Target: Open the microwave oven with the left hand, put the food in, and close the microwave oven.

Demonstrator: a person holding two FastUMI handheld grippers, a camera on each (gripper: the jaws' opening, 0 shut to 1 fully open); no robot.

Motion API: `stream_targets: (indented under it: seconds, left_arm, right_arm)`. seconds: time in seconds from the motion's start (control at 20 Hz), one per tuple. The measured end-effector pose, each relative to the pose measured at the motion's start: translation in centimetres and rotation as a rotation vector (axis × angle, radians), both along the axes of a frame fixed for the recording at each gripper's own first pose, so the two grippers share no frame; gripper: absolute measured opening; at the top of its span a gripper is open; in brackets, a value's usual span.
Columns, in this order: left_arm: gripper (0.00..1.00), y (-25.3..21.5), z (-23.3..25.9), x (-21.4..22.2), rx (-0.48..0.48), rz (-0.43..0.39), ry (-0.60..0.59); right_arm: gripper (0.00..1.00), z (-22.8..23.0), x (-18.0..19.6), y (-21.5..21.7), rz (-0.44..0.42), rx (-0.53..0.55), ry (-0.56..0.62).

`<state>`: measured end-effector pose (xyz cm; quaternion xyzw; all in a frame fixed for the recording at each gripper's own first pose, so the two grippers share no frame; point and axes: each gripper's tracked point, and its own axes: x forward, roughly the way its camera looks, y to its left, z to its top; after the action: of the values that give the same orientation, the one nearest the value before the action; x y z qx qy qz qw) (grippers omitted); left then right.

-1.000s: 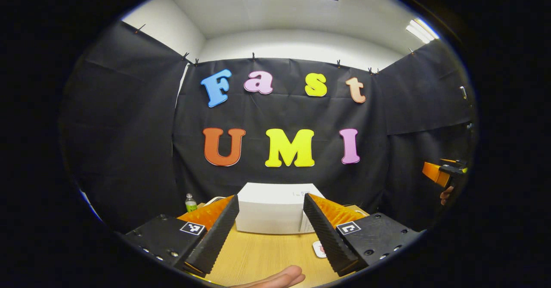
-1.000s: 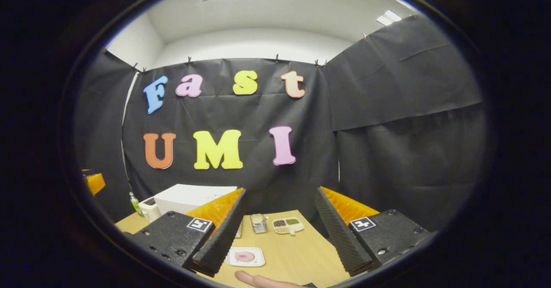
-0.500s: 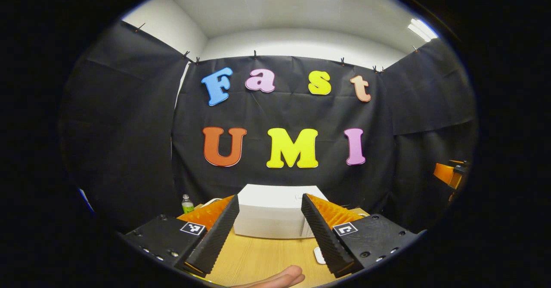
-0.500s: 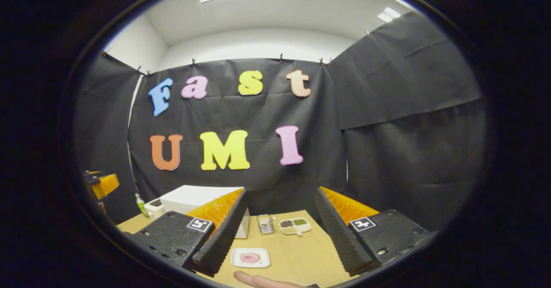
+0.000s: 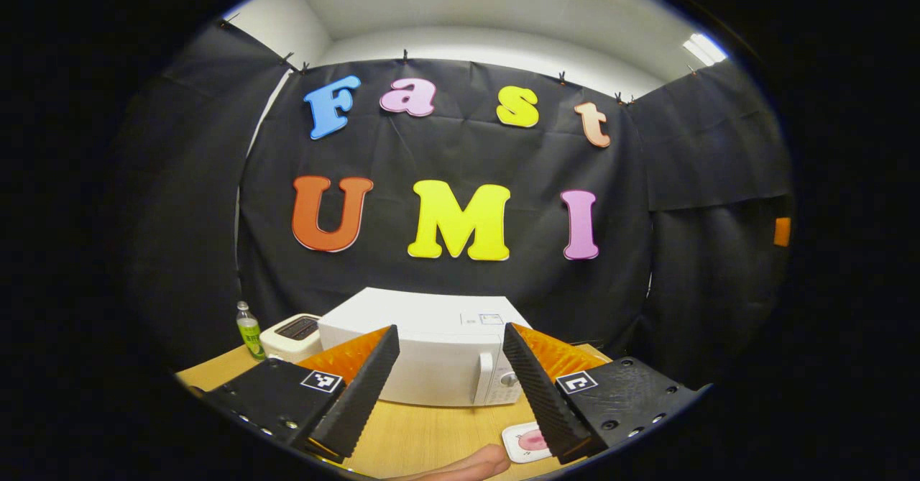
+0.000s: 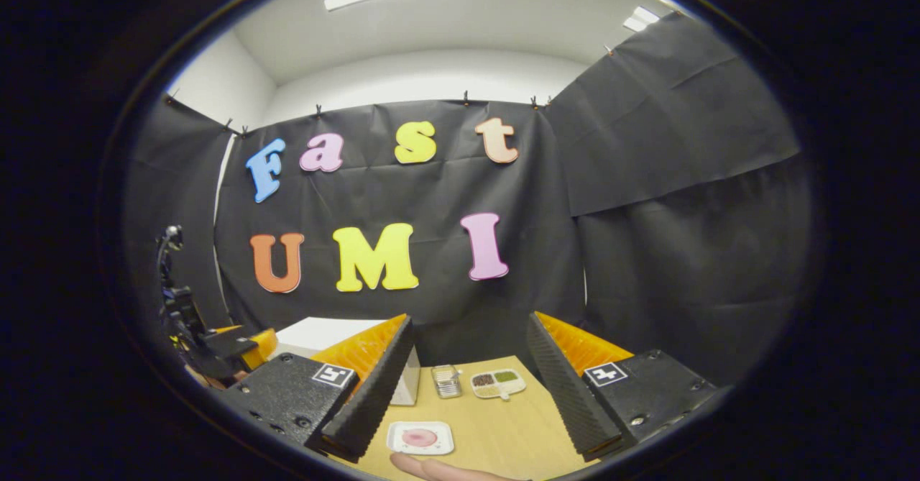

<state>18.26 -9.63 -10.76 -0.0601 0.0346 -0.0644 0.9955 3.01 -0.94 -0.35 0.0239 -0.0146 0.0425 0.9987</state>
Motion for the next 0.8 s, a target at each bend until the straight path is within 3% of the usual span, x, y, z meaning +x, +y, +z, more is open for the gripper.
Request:
stream_targets:
  seconds: [0.05, 0.1, 0.2, 0.25, 0.4, 0.5, 0.55, 0.6, 0.65, 0.7, 0.8]
  left_arm:
    - [0.93, -0.8, -1.1, 1.1, -0.011, -0.019, 0.010]
    - [0.92, -1.5, -2.3, 2.2, -0.010, -0.023, 0.023]
    - [0.92, -2.4, -4.9, 4.3, 0.013, -0.022, 0.042]
    - [0.92, -3.1, -6.2, 5.5, 0.026, -0.025, 0.053]
    - [0.93, -5.4, -10.2, 8.2, 0.048, -0.049, 0.093]
    - [0.93, -6.5, -12.6, 9.2, 0.012, -0.054, 0.129]
    - [0.93, -7.0, -13.4, 9.7, 0.004, -0.059, 0.136]
    - [0.92, -7.3, -14.2, 10.1, 0.010, -0.052, 0.144]
    - [0.92, -7.5, -15.1, 10.7, 0.018, -0.046, 0.156]
    - [0.92, -7.8, -16.0, 11.2, 0.019, -0.043, 0.161]
    - [0.92, -8.4, -17.4, 12.1, 0.016, -0.044, 0.172]
  right_arm:
    - [0.92, -0.1, 0.1, 0.0, 0.005, -0.002, 0.000]
    - [1.00, -0.2, 0.2, 0.2, 0.013, -0.002, 0.002]
    - [1.00, -0.5, 0.5, -0.1, 0.019, -0.009, 0.011]
    - [0.92, -0.4, 0.7, -0.3, 0.017, -0.013, 0.011]
    - [0.92, 0.3, 0.9, -0.7, 0.012, -0.015, -0.001]
    - [0.92, 0.6, 0.7, -1.0, 0.018, -0.017, -0.006]
    - [1.00, 0.7, 0.8, -1.2, 0.020, -0.017, -0.008]
    - [0.92, 0.8, 0.7, -1.3, 0.024, -0.018, -0.010]
    - [0.92, 0.7, 0.6, -1.4, 0.029, -0.020, -0.010]
    - [1.00, 0.6, 0.5, -1.6, 0.033, -0.020, -0.010]
    - [1.00, 0.5, 0.4, -1.8, 0.047, -0.017, -0.012]
